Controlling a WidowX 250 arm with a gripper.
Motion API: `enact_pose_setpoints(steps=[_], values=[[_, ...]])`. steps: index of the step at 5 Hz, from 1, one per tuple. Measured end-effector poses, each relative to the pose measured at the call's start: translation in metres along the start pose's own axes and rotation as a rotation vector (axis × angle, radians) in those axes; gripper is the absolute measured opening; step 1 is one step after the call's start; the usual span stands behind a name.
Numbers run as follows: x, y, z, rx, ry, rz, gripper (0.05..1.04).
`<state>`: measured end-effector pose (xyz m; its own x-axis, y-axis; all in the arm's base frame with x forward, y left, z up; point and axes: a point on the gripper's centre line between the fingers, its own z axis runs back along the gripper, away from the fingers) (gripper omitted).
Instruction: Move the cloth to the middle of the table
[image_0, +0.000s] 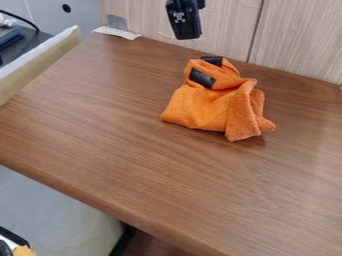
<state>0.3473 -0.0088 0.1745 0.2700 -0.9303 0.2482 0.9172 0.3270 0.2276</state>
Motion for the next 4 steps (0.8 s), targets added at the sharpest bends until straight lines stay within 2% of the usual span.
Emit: enact_pose_setpoints(steps=[1,2,3,4], values=[[-0.002,-0.001,-0.01,-0.028,0.008,0.01,1.001],[-0.003,-0.005,-0.024,-0.063,0.039,0.014,1.001],[0.005,-0.011,-0.05,-0.109,0.079,-0.029,1.001],[0.014,-0.009,-0.077,-0.118,0.101,-0.049,1.001]])
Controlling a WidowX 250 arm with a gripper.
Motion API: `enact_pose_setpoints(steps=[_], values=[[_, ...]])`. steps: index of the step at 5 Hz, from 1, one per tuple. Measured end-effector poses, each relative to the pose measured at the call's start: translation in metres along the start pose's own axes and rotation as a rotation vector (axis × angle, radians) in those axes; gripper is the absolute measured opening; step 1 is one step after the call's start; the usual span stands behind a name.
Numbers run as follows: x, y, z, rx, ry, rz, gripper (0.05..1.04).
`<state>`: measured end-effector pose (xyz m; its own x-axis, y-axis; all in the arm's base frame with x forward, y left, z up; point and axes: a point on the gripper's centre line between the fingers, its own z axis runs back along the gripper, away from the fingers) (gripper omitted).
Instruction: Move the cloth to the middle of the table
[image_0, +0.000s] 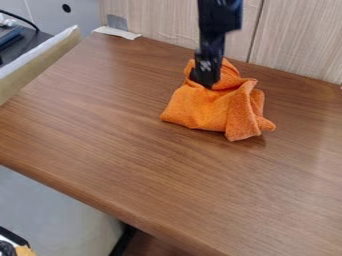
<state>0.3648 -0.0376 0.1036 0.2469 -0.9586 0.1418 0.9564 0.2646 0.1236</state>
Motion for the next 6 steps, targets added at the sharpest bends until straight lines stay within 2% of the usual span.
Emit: enact_pose_setpoints(steps=[1,2,3,4,5,6], values=[[0.007,0.007,-0.027,-0.056,0.029,-0.017,1.001],[0.008,0.01,-0.036,-0.037,0.027,-0.015,1.001],[0.001,0.008,-0.058,-0.046,0.055,-0.012,1.001],[-0.006,0.007,-0.069,-0.002,0.071,-0.008,1.001],[-0.008,0.006,-0.078,0.009,0.075,-0.018,1.001],[-0.013,0.006,-0.078,0.0,0.08,-0.007,1.001]])
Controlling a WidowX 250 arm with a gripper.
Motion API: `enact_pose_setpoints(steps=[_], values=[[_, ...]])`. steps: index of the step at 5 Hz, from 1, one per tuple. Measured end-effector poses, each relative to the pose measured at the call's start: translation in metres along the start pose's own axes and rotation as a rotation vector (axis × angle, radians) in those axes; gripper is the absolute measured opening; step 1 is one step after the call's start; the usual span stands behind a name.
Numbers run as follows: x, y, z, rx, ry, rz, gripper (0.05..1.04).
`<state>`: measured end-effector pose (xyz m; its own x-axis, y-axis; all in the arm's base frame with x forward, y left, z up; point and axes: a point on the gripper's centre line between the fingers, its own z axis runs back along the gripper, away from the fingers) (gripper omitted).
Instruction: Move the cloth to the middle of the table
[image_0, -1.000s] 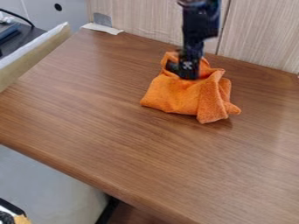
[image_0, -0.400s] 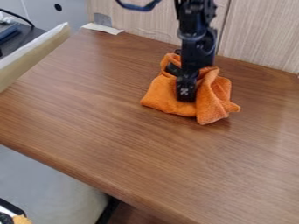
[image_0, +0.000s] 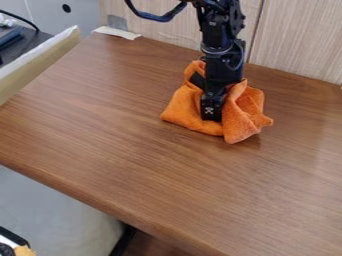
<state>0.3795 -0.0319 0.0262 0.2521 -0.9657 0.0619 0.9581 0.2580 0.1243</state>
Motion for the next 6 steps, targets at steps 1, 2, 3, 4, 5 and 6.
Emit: enact_pose_setpoints(steps=[1,2,3,4,5,6], values=[[-0.013,0.003,0.001,-0.01,0.006,0.026,1.001],[-0.043,0.014,0.005,-0.012,0.023,0.079,1.0],[-0.08,0.021,0.008,-0.009,0.039,0.143,1.0],[-0.114,0.027,0.01,-0.011,0.05,0.208,1.0],[-0.151,0.029,0.015,0.001,0.081,0.282,0.999],[-0.166,0.027,0.015,0.0,0.08,0.307,0.999]])
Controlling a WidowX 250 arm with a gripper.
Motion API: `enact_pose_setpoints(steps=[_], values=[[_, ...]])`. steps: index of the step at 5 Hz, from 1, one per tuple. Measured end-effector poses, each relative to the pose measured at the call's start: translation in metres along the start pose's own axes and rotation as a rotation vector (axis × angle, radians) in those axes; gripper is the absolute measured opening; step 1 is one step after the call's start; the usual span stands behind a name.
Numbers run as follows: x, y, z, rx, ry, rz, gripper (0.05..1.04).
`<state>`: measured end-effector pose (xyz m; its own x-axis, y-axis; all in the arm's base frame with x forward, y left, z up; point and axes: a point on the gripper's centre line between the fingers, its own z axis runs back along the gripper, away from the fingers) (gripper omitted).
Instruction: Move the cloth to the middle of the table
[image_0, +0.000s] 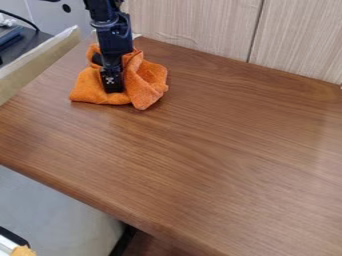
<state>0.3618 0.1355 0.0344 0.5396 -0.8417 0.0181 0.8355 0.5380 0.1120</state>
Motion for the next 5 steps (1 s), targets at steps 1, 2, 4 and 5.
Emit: enact_pose_setpoints(steps=[1,2,4,5], values=[[0.002,-0.004,0.001,-0.024,-0.001,-0.021,0.998],[0.008,-0.004,0.009,-0.049,-0.028,-0.039,0.998],[0.008,-0.006,0.061,0.002,-0.04,-0.052,0.998],[0.007,-0.011,0.092,0.036,-0.056,-0.056,0.999]])
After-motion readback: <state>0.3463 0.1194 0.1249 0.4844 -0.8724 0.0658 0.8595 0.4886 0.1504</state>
